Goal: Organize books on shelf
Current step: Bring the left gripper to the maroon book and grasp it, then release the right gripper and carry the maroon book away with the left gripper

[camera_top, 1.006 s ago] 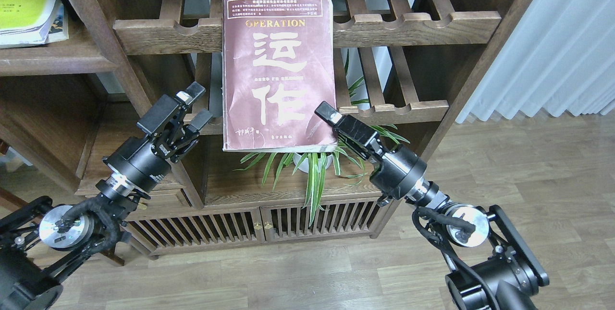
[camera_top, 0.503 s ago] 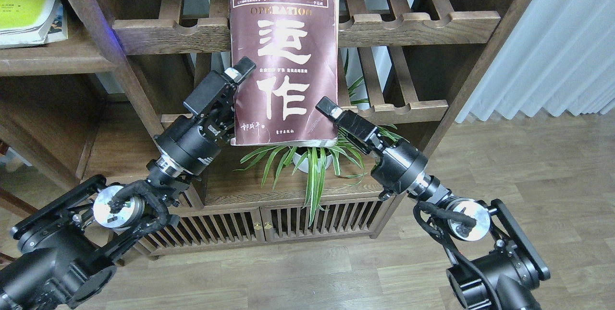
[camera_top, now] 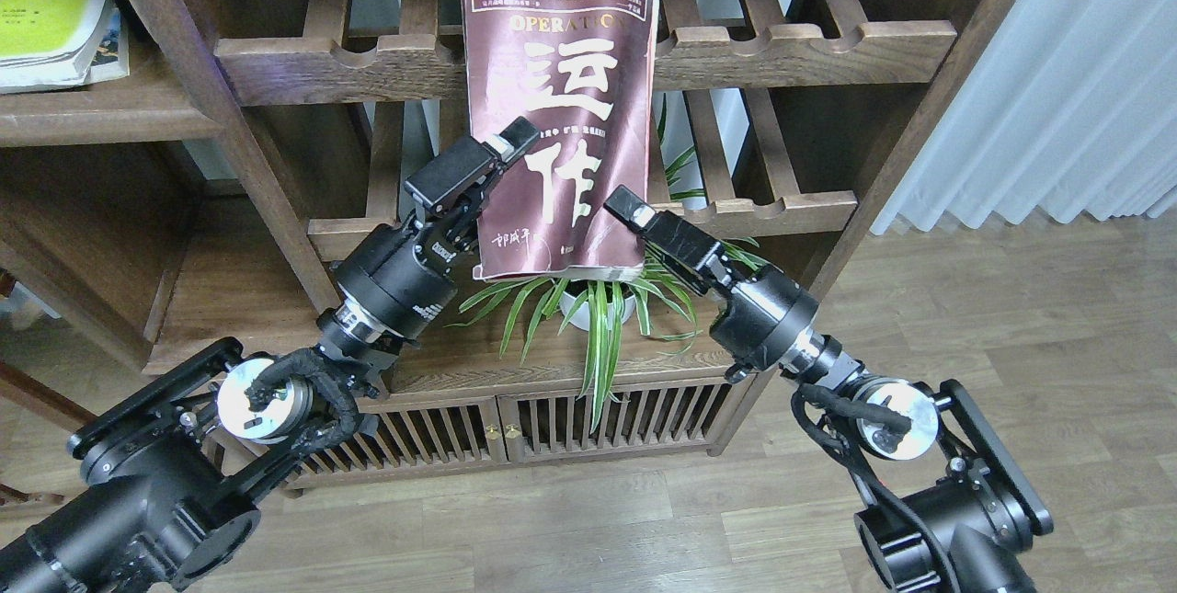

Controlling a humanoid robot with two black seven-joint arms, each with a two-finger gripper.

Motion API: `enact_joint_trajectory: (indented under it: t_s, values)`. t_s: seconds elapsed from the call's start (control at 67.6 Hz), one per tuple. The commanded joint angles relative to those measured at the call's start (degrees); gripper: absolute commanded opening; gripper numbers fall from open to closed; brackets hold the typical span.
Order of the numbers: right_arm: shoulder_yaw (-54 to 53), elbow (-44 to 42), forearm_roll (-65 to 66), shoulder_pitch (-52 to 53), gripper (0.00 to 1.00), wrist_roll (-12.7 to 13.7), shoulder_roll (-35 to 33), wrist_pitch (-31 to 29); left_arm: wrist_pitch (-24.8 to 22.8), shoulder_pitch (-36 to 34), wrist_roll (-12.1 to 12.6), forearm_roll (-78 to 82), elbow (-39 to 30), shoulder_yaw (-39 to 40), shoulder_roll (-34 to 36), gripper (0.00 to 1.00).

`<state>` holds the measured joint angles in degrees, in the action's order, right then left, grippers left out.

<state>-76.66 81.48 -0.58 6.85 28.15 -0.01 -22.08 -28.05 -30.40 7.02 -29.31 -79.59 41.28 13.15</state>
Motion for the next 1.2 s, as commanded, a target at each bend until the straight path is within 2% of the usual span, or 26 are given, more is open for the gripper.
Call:
enact_joint_trajectory:
  t_s: [0.0, 0.03, 0.044, 0.074, 0.089, 0.163, 0.474, 0.607, 0.784, 0.962, 1.184]
  values:
    - [-0.06, -0.44, 3.2, 0.27, 0.5, -0.15, 0.01, 0.19, 0.05, 0.52, 1.33, 0.04, -0.22, -0.5, 2.14, 0.0]
    - [-0.06, -0.7, 4.17, 0.36, 0.59, -0.15, 0.01, 0.37, 0.05, 0.52, 1.33, 0.04, -0.31, -0.5, 2.5, 0.0]
    - [-0.06, -1.14, 5.22, 0.53, 0.68, -0.15, 0.01, 0.46, 0.05, 0.52, 1.33, 0.04, -0.39, -0.5, 2.93, 0.0]
    - [-0.06, -1.41, 6.02, 0.62, 0.75, -0.15, 0.01, 0.54, 0.05, 0.61, 1.33, 0.04, -0.48, -0.5, 3.29, 0.0]
    - [-0.06, -1.84, 6.81, 0.71, 0.83, -0.15, 0.01, 0.54, 0.05, 0.61, 1.33, 0.04, -0.66, -0.5, 3.73, 0.0]
    - [0.55, -2.81, 8.05, 0.71, 1.0, -0.15, 0.01, 0.37, 0.05, 0.87, 1.33, 0.04, -1.1, -0.5, 5.22, 0.0]
    - [1.08, -6.86, 7.78, 0.36, 1.0, -0.15, 0.01, -3.23, 0.05, 0.87, 1.42, 0.04, -3.91, -0.85, 13.75, 0.0]
    - [1.08, -10.37, 7.7, 0.62, 1.0, -0.15, 0.01, -5.08, 0.05, 1.22, 1.59, 0.21, -7.34, -3.75, 22.71, 0.0]
    - [1.17, -12.83, 7.0, 0.71, 1.0, -0.15, 0.01, -5.17, 0.05, 1.31, 4.05, 0.21, -11.29, -5.07, 31.05, 0.0]
    - [2.13, -14.68, 4.53, 0.8, 1.0, -0.15, 0.01, -5.17, 0.05, 1.22, 4.32, 0.39, -14.81, -6.21, 38.26, 0.0]
    - [2.31, -16.53, 3.21, 0.89, 1.0, -0.15, 0.01, -5.17, 0.05, 1.31, 4.49, 4.26, -15.42, -6.3, 44.68, 0.0]
